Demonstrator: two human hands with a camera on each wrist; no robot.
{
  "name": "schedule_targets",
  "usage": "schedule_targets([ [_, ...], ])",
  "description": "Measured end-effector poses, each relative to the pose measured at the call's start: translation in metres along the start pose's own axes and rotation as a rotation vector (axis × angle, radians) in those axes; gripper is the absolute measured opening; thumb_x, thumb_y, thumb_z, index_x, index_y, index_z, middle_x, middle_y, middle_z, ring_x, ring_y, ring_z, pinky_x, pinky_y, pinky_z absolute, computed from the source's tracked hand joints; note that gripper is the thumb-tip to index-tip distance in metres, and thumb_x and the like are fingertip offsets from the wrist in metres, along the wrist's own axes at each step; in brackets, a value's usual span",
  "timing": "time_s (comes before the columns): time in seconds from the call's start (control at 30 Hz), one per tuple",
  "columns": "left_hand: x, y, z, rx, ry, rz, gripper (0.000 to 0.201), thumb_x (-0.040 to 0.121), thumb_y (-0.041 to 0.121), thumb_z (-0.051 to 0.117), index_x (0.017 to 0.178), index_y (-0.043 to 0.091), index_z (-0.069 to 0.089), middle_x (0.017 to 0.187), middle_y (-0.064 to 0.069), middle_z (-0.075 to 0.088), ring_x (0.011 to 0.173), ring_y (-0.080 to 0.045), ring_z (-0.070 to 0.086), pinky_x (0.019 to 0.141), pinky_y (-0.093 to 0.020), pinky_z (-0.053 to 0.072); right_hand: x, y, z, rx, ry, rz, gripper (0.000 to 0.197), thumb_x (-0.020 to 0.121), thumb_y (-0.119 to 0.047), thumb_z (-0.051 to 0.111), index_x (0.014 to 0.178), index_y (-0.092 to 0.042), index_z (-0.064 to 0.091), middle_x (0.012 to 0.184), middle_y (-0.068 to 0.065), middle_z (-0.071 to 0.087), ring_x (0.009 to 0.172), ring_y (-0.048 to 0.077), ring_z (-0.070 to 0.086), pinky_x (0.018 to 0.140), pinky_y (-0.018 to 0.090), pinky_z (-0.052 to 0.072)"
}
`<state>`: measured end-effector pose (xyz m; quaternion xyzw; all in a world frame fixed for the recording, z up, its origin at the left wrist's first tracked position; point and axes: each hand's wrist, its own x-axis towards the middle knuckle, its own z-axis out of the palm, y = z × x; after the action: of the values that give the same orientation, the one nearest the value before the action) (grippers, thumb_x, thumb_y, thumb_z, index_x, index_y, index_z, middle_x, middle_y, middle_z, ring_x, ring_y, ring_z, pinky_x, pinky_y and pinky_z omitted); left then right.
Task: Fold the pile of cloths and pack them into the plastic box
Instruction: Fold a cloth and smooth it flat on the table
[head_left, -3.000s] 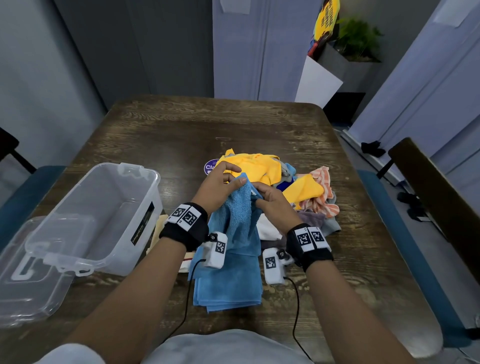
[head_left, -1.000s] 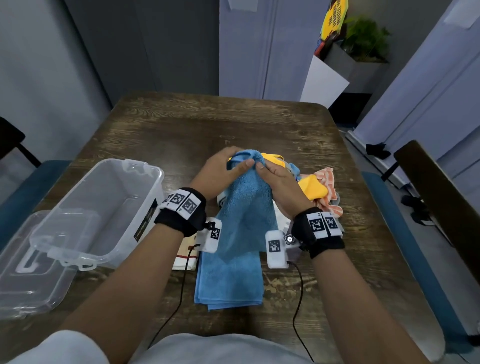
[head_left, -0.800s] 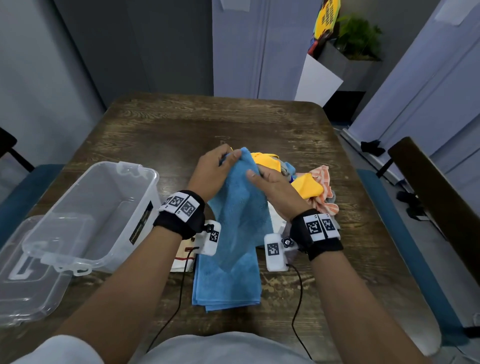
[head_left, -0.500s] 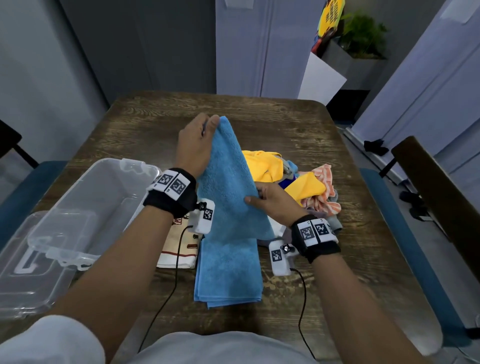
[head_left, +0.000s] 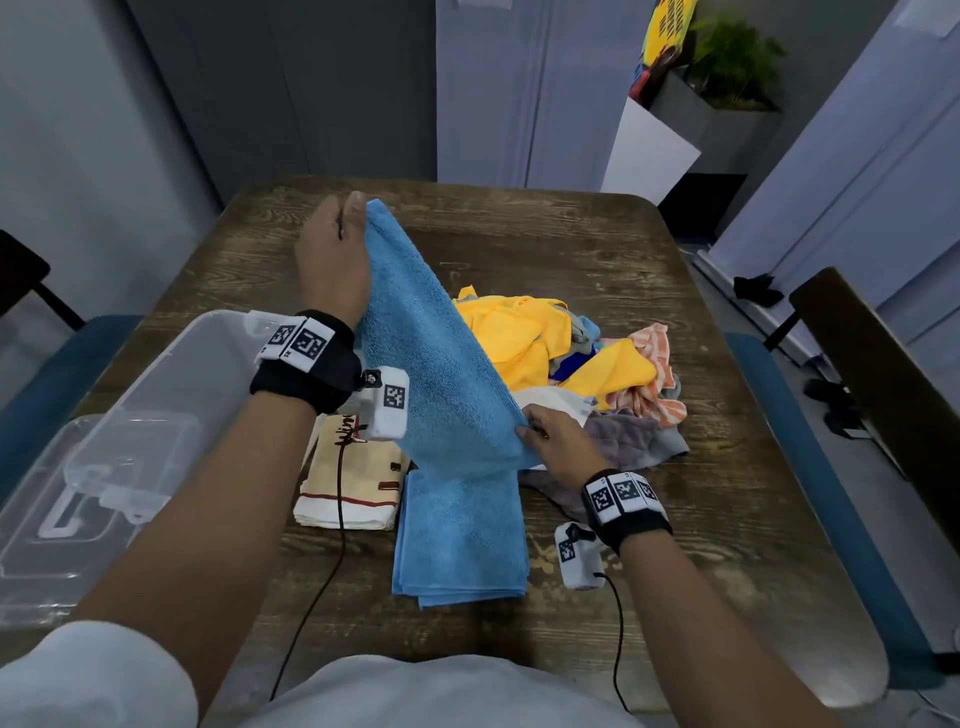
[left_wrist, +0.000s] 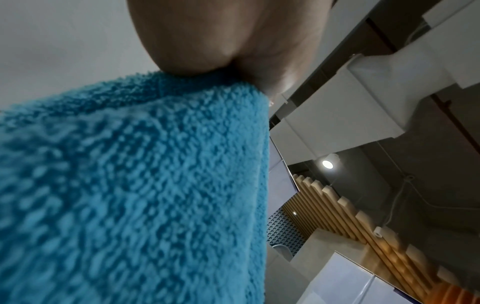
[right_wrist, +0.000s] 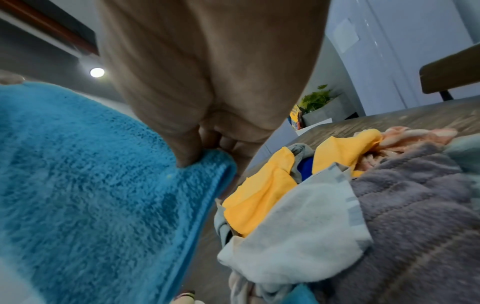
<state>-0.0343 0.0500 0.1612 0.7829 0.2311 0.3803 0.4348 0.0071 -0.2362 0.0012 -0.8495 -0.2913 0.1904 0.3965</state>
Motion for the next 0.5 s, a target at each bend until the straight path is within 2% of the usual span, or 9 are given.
schedule_targets([
  [0.03, -0.001, -0.001, 0.001, 0.000, 0.006, -0.015, 0.042, 0.105, 0.041, 0.043, 0.068, 0.027, 0.030, 0.068, 0.012, 0.030, 0.060, -0.005, 0.027, 0.059, -0.028, 0.028, -0.001, 0.001, -0.001, -0.016, 0.011, 0.017, 0.017, 0.101, -0.015, 0.056, 0.085, -0.019, 0.058, 0.079, -0.009, 0.061, 0.067, -0.005, 0.055, 0.056, 0.014, 0.037],
  [0.13, -0.004, -0.008, 0.008, 0.004, 0.012, -0.056, 0.043, 0.105, 0.040, 0.043, 0.066, 0.027, 0.030, 0.066, 0.012, 0.032, 0.059, -0.006, 0.028, 0.061, -0.032, 0.029, 0.000, 0.006, -0.001, -0.046, 0.041, 0.078, 0.015, 0.101, -0.014, 0.055, 0.087, -0.010, 0.058, 0.076, -0.010, 0.058, 0.065, -0.004, 0.053, 0.053, 0.013, 0.037],
  [0.23, -0.006, -0.016, 0.017, 0.010, 0.010, -0.080, 0.043, 0.105, 0.042, 0.043, 0.066, 0.026, 0.032, 0.065, 0.011, 0.034, 0.059, -0.008, 0.029, 0.062, -0.033, 0.030, 0.001, 0.011, 0.003, -0.106, 0.060, 0.118, 0.020, 0.101, -0.015, 0.055, 0.082, -0.013, 0.051, 0.071, -0.009, 0.052, 0.066, 0.010, 0.051, 0.051, 0.015, 0.034],
  [0.33, -0.005, -0.019, 0.021, 0.022, 0.000, -0.079, 0.043, 0.104, 0.042, 0.043, 0.067, 0.025, 0.032, 0.066, 0.010, 0.034, 0.059, -0.008, 0.030, 0.062, -0.033, 0.030, -0.001, 0.018, 0.006, -0.087, 0.017, 0.156, 0.023, 0.100, -0.012, 0.056, 0.078, -0.014, 0.049, 0.070, -0.007, 0.052, 0.066, 0.012, 0.051, 0.050, 0.015, 0.033],
  [0.4, -0.001, -0.020, 0.019, 0.023, -0.017, -0.079, 0.042, 0.105, 0.042, 0.043, 0.067, 0.025, 0.033, 0.067, 0.010, 0.035, 0.060, -0.008, 0.030, 0.062, -0.032, 0.030, -0.003, 0.024, 0.008, -0.118, -0.030, 0.182, 0.016, 0.100, -0.013, 0.056, 0.084, -0.009, 0.055, 0.074, -0.002, 0.057, 0.072, 0.018, 0.055, 0.054, 0.022, 0.035],
  [0.5, 0.002, -0.025, 0.018, 0.079, -0.097, -0.068, 0.041, 0.105, 0.043, 0.042, 0.073, 0.018, 0.040, 0.067, 0.008, 0.038, 0.063, -0.013, 0.035, 0.064, -0.034, 0.033, -0.004, 0.031, 0.009, -0.097, -0.049, 0.214, 0.014, 0.099, -0.014, 0.057, 0.088, -0.006, 0.057, 0.080, 0.005, 0.061, 0.073, 0.021, 0.058, 0.062, 0.033, 0.041],
])
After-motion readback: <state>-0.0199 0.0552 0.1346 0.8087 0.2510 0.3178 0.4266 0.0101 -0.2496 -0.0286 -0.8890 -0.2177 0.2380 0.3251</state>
